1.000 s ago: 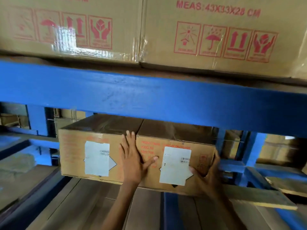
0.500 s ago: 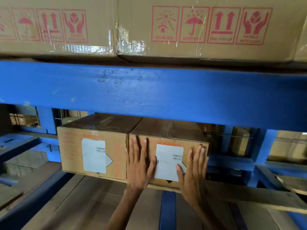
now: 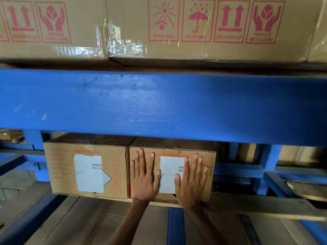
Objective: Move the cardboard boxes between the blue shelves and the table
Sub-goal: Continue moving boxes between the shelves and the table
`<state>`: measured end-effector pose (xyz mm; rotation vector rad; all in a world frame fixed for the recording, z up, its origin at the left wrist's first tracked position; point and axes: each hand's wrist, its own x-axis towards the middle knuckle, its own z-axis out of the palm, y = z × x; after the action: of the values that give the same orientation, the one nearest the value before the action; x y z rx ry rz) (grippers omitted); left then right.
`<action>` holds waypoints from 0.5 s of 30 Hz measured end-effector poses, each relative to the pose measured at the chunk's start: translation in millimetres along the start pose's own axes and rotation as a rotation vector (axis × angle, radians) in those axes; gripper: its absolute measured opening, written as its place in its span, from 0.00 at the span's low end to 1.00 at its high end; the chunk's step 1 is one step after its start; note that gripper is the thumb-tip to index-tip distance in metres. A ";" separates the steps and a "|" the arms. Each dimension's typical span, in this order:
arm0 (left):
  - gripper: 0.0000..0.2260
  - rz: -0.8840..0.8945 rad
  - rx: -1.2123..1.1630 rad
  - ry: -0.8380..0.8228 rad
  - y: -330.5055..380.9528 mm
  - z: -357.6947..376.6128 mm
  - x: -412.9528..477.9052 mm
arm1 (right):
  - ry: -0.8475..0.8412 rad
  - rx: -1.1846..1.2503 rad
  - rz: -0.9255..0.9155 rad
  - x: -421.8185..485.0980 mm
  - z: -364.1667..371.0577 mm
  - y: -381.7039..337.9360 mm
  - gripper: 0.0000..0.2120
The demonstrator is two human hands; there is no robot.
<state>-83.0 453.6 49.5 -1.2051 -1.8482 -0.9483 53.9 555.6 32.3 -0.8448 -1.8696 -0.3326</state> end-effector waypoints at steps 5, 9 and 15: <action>0.32 -0.009 -0.089 -0.064 7.5 -17.9 -7.8 | -0.056 0.005 0.030 -6.3 -15.1 1.4 0.34; 0.32 -0.010 -0.193 -0.124 9.4 -40.7 -16.3 | -0.112 -0.026 0.036 -4.4 -39.7 -8.0 0.36; 0.34 -0.005 -0.425 -0.226 23.3 -47.8 -49.0 | -0.220 0.175 0.032 -31.4 -64.7 -10.6 0.34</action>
<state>-38.0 399.1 34.0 -1.6180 -1.8763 -1.2979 98.8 498.6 35.1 -0.8167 -2.0516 -0.0550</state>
